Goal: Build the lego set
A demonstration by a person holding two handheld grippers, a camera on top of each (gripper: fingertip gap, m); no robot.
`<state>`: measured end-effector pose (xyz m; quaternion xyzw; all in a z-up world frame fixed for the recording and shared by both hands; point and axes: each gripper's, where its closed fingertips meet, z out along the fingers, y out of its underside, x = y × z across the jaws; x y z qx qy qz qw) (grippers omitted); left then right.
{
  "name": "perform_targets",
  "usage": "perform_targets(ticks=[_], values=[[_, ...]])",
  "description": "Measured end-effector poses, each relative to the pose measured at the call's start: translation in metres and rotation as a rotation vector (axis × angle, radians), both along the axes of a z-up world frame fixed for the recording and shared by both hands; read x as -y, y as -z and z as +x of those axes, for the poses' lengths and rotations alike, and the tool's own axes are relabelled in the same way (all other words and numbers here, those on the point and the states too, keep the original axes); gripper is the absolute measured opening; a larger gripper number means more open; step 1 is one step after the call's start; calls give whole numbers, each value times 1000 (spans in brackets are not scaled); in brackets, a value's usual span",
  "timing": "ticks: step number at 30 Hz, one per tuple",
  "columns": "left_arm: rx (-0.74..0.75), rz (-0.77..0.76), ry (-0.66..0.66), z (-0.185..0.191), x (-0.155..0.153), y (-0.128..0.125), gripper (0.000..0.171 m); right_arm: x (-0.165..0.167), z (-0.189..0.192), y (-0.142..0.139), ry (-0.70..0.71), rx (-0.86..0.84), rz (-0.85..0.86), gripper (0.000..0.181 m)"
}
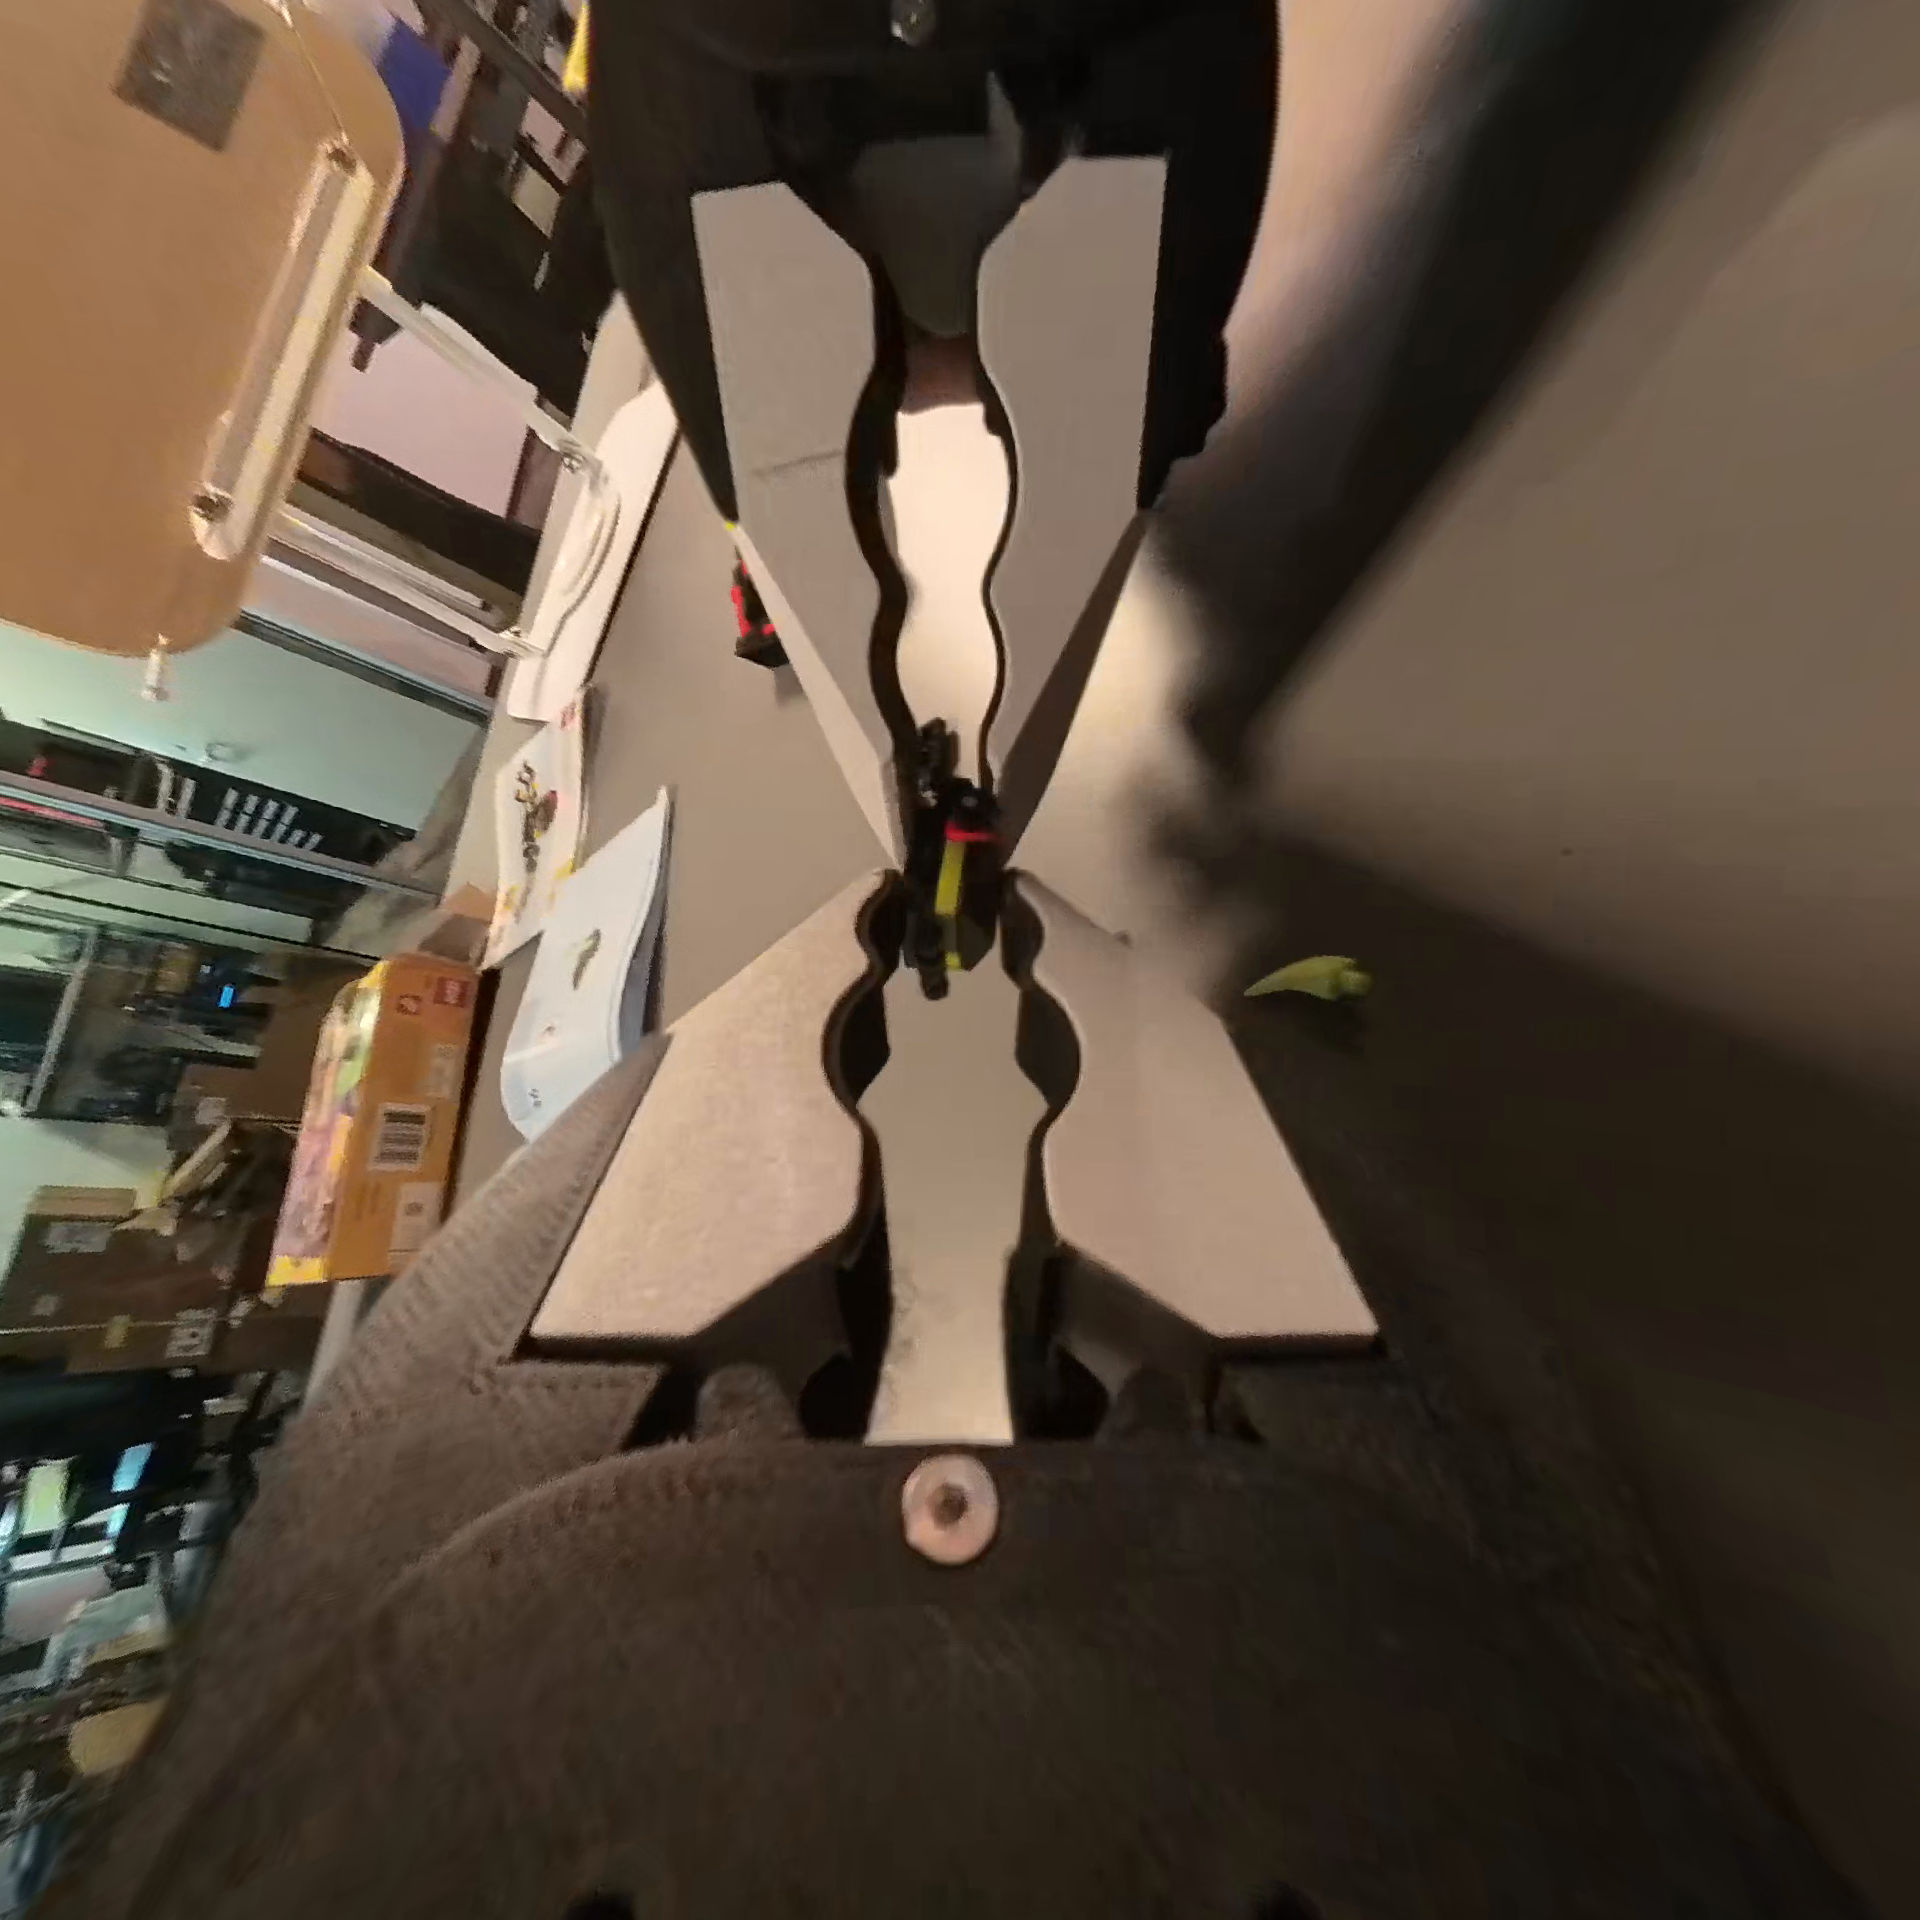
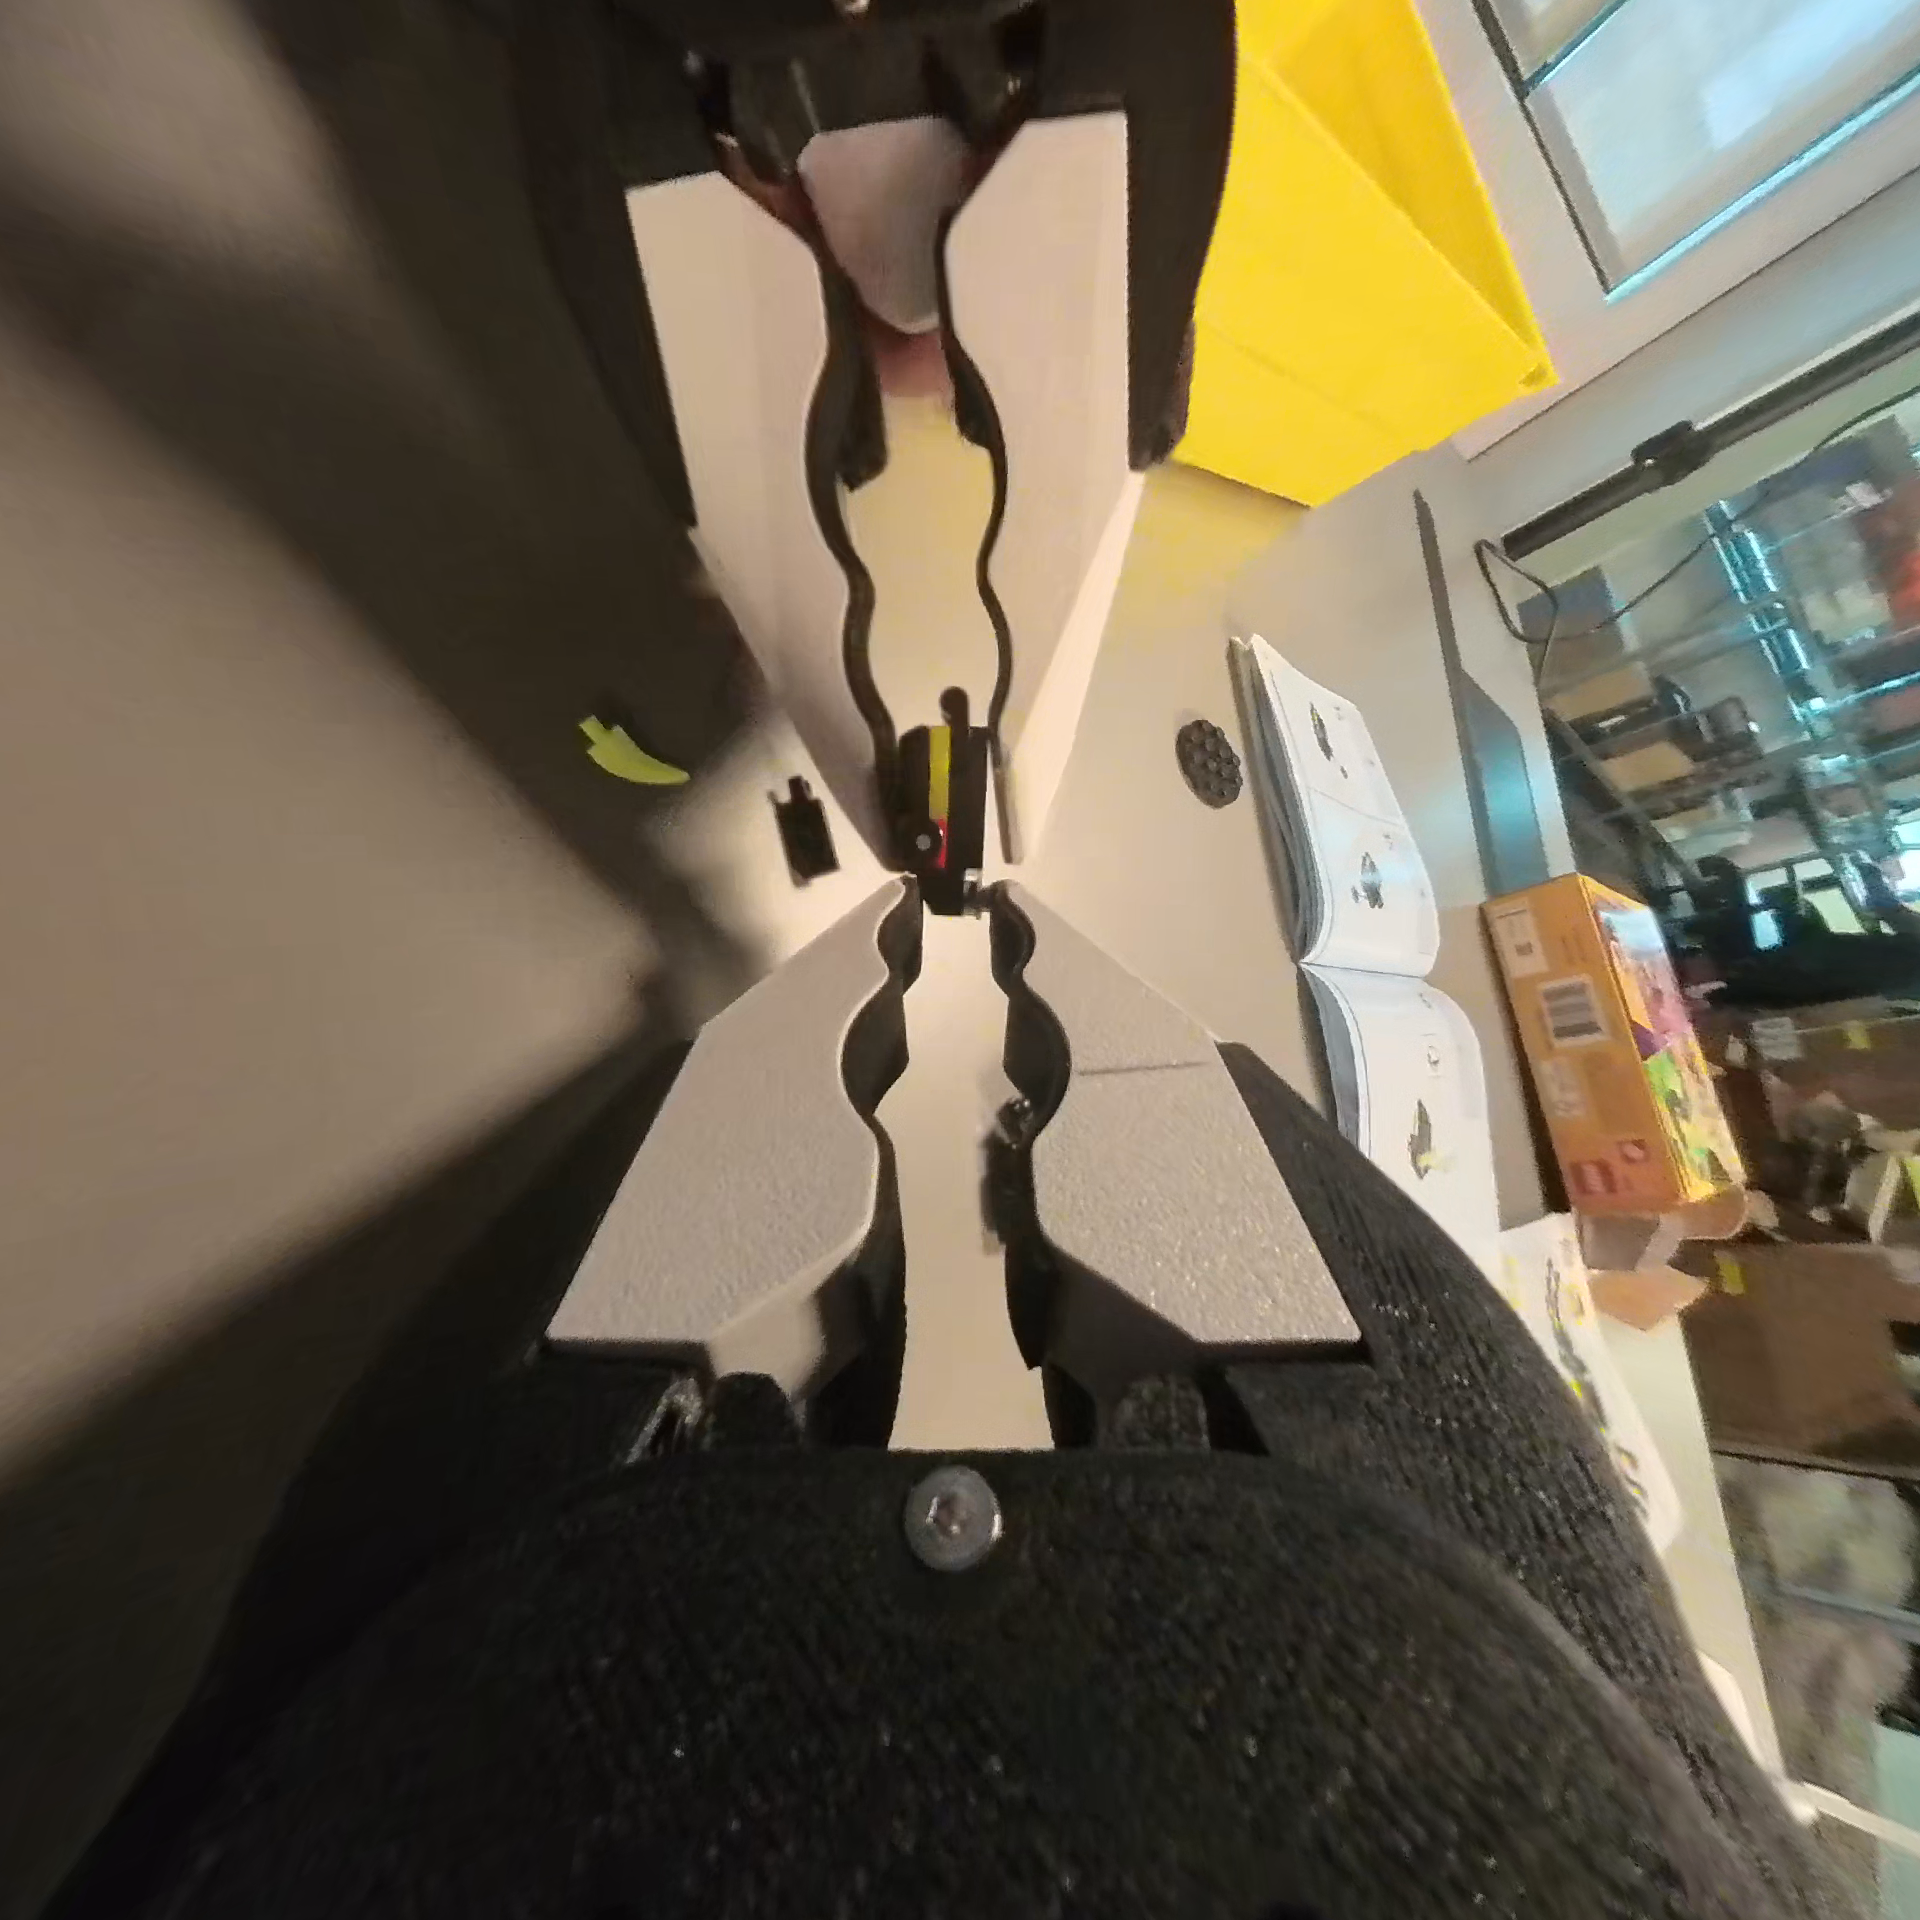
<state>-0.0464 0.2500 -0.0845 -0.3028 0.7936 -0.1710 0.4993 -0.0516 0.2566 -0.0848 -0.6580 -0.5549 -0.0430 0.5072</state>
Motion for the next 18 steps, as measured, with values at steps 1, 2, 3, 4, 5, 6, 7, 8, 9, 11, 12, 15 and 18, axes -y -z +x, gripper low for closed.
perform_targets(ticks=[1, 2, 3, 4, 5, 6, 7, 8, 9, 11, 12, 15, 18], values=[[7, 16, 5, -1, 0, -1, 17, 0, 0, -1, 0, -5, 2, 11], [12, 24, 8, -1, 1, -2, 17, 1, -1, -2, -1, -5, 4, 11], [18, 32, 13, -1, 1, -3, 17, 1, -1, -3, -2, -4, 8, 11], [28, 44, 19, -1, 2, -4, 17, 1, -1, -4, -2, -4, 14, 11], [36, 51, 25, -1, 3, -5, 16, 1, -1, -5, -2, 1, 22, 11], [42, 51, 30, -1, 3, -6, 16, 2, -1, -6, -2, 9, 30, 11], [48, 47, 37, -1, 4, -6, 16, 2, -1, -6, -2, 18, 39, 11], [57, 43, 44, -1, 5, -7, 16, 3, -1, -7, -2, 23, 45, 11], [65, 38, 51, -1, 6, -8, 16, 4, -1, -8, -1, 24, 46, 11], [77, 32, 59, -1, 7, -9, 16, 5, -1, -9, 0, 22, 48, 11], [82, 34, 65, -1, 8, -10, 16, 5, -1, -9, -3, 23, 50, 11], [83, 51, 77, -2, 10, -8, 16, 7, -1, -7, -18, 50, 59, 11], [74, 58, 94, -3, 12, -6, 16, 9, -1, -5, -32, 76, 51, 10]])
